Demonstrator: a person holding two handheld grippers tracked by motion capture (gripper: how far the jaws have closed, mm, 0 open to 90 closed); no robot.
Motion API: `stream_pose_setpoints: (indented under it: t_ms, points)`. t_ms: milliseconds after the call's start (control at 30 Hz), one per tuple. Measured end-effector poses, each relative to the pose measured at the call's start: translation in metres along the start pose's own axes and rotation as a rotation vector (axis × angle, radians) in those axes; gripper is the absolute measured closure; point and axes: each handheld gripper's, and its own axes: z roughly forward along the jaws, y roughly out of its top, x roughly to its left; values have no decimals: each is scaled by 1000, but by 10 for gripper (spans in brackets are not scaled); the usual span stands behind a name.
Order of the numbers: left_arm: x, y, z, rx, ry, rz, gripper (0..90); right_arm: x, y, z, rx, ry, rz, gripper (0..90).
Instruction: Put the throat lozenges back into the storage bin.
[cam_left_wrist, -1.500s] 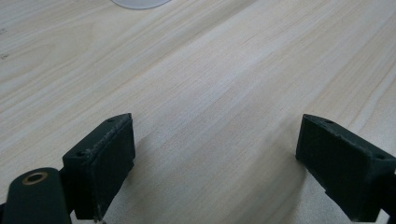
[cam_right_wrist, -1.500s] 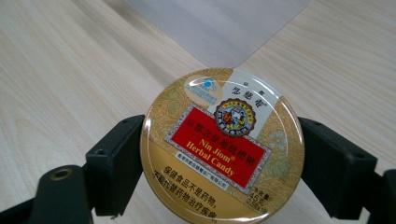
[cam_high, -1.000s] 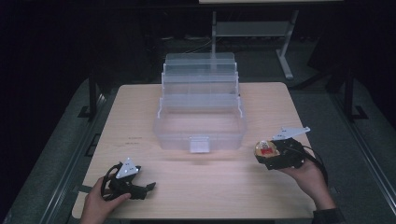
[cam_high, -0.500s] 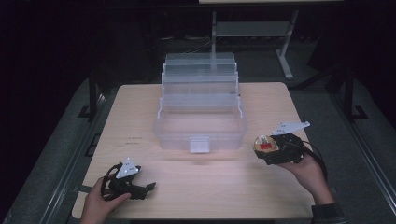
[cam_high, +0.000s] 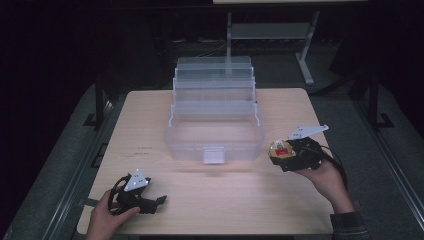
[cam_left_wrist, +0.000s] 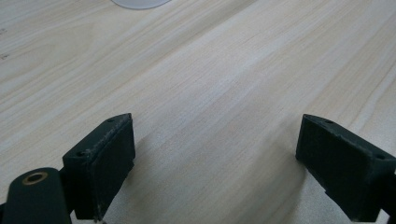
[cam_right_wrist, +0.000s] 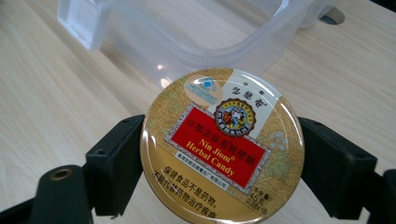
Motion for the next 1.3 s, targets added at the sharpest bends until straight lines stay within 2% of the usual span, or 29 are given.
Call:
stream_pose_setpoints:
  t_ms: [933,1300]
  points:
    - [0,0,0,0,0,0,109,-6,34,6,-36,-1,-16,195]
    - [0,0,0,0,0,0,109,-9,53,17,-27,3,-26,195]
